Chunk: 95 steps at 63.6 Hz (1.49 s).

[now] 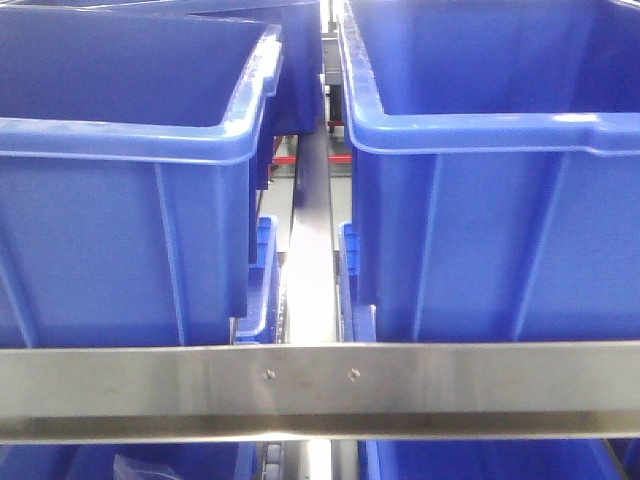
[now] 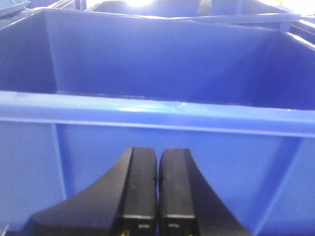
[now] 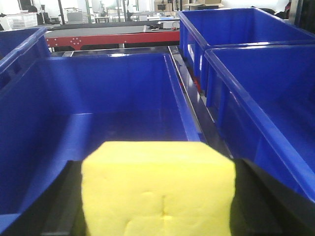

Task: Place yellow foam block on left shelf second layer
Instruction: 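Extend the right gripper with the block into a blue bin on the shelf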

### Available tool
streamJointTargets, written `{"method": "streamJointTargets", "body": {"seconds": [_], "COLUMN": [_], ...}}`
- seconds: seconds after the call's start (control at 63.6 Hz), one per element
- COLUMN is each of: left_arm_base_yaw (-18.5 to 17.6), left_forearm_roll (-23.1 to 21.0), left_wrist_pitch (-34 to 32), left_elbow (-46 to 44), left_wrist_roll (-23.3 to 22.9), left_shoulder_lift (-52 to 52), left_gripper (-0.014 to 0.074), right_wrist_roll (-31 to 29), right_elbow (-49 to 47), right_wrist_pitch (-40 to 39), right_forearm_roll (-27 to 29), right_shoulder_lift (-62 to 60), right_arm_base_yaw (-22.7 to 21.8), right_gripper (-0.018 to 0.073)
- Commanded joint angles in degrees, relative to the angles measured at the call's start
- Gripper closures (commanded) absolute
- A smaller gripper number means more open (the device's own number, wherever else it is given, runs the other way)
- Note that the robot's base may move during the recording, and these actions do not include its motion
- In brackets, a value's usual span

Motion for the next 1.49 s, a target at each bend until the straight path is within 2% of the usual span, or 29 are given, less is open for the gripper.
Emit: {"method": "streamJointTargets", "body": {"seconds": [0.0, 0.771, 1.023, 1.196, 1.29, 1.479], "left_arm_base_yaw": [-0.15, -0.15, -0.15, -0.15, -0.15, -0.15], "left_forearm_roll": [-0.42, -0.42, -0.42, -0.42, -0.42, -0.42], "left_wrist_pitch": [-4.85, -5.16, -5.16, -5.16, -5.16, -5.16], "left_elbow": [1.58, 1.58, 1.58, 1.58, 1.58, 1.58], "left_wrist_roll": [-0.22, -0.22, -0.22, -0.22, -0.22, -0.22], "left_shoulder_lift": [-0.78, -0.78, -0.78, -0.78, -0.78, -0.78], "left_gripper": [0.046, 0.046, 0.046, 0.046, 0.046, 0.046], "right_wrist_roll": [-0.39, -0.39, -0.39, -0.65, -2.51, -12.09], "right_elbow": [-1.51, -1.51, -4.25, -11.58, -16.21, -26.4], "right_wrist_pitch": [-4.83, -4.88, -0.52, -1.7, -2.09, -1.39], "right_forearm_roll": [-0.88, -0.88, -0.48, -0.48, 0.2, 5.12], "right_shoulder_lift": [1.18, 1.18, 3.05, 14.24, 23.27, 41.43], "right_arm_base_yaw": [-0.26, -0.26, -0.26, -0.05, 1.68, 7.4], "right_gripper": [0.026, 0.026, 0.026, 0.026, 0.026, 0.026]}}
